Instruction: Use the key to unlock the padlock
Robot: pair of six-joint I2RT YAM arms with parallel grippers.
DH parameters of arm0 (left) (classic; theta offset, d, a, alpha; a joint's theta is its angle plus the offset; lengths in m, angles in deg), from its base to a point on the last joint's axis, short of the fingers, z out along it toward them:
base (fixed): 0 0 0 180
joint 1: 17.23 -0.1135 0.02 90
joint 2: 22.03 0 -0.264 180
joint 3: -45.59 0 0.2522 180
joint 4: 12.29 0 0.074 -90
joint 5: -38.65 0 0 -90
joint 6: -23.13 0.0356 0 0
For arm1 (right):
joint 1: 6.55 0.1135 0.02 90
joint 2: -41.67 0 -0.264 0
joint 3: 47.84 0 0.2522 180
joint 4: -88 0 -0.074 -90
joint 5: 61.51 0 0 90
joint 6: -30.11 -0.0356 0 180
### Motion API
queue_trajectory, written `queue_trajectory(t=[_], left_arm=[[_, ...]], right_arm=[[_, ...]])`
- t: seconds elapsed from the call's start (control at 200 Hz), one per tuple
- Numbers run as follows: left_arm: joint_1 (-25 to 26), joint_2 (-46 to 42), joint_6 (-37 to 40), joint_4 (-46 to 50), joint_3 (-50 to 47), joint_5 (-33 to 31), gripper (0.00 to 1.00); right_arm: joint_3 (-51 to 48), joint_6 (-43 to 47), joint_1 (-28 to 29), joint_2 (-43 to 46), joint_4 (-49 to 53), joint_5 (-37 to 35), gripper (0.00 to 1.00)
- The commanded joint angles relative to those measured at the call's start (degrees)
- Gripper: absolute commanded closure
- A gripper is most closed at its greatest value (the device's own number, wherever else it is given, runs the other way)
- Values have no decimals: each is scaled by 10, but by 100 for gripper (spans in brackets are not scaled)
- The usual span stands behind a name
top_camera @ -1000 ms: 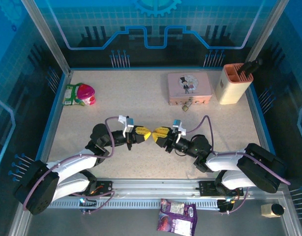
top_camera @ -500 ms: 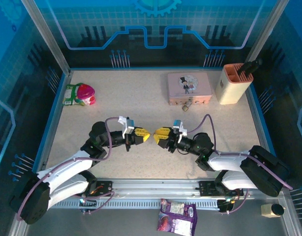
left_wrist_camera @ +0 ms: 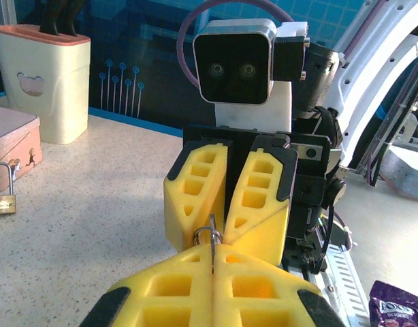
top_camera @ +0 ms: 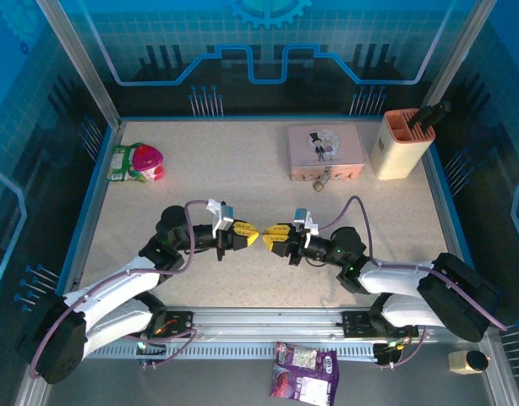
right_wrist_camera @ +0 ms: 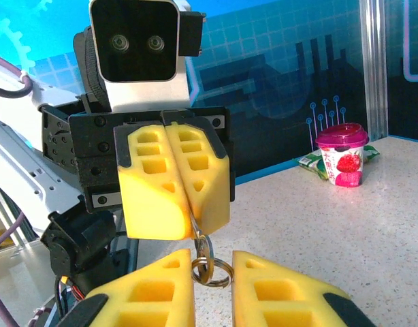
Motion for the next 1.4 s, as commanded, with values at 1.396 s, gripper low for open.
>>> queue_trajectory(t=[1.396], left_arm=[[0, -6, 39, 46, 16, 26, 100]], right_arm=[[20, 13, -5, 39, 47, 13, 77]])
